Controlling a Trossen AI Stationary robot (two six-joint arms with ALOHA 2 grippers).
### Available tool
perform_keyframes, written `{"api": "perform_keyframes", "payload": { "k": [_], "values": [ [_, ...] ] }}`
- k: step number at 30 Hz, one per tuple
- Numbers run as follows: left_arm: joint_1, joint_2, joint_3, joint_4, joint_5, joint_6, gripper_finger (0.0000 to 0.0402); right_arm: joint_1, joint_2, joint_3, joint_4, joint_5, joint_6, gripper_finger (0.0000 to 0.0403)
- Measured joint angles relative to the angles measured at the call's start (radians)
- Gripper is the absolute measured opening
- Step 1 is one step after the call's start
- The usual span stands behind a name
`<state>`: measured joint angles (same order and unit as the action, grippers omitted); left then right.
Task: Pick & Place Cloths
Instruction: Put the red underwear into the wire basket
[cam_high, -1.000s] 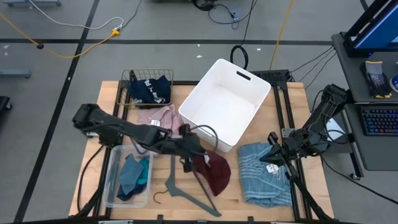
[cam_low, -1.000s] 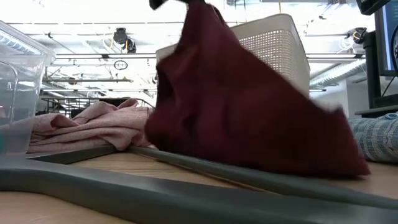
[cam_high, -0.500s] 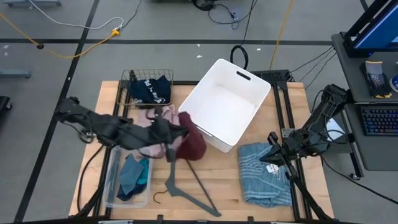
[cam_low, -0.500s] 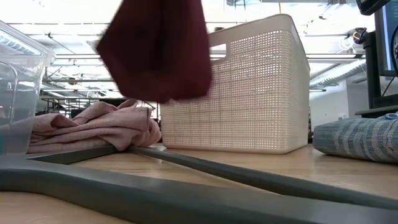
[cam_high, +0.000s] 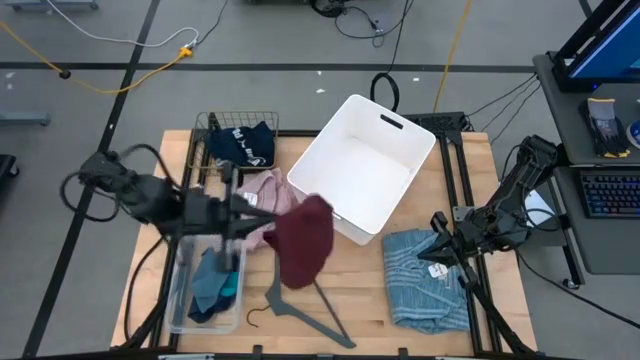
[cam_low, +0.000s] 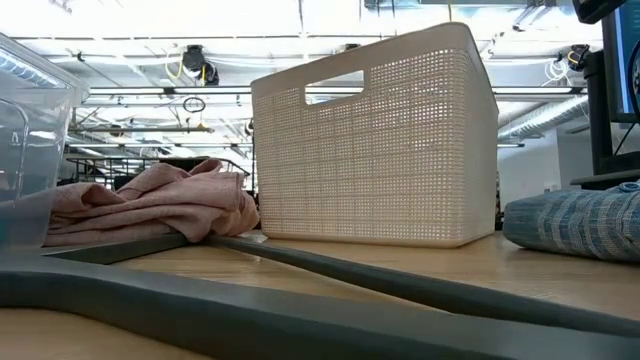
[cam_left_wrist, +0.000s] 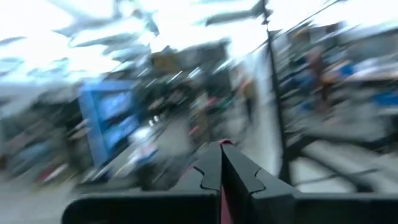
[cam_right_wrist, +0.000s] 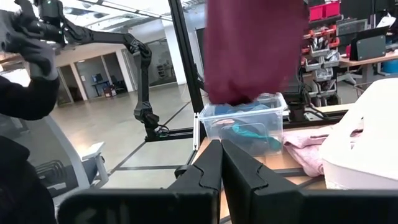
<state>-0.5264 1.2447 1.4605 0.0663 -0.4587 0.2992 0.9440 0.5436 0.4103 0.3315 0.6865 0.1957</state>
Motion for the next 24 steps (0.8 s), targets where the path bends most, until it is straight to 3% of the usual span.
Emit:
{"api": "perform_keyframes", "payload": {
  "k": [7, 13, 20, 24],
  "values": [
    [-0.006, -0.002, 0.0, 0.123, 0.291, 0.013, 0.0, 0.0, 0.0, 0.0, 0.0, -0.002, -0.01, 0.0],
    [-0.006, -0.002, 0.0, 0.165, 0.375, 0.013, 0.0, 0.0, 0.0, 0.0, 0.0, -0.002, -0.01, 0.0],
    [-0.006, -0.002, 0.0, 0.175, 0.355, 0.004, 0.0, 0.0, 0.0, 0.0, 0.0, -0.003, -0.01, 0.0],
    [-0.006, -0.001, 0.0, 0.198, 0.129, -0.043, 0.0, 0.0, 0.0, 0.0, 0.0, -0.003, -0.006, 0.0]
  ]
}}
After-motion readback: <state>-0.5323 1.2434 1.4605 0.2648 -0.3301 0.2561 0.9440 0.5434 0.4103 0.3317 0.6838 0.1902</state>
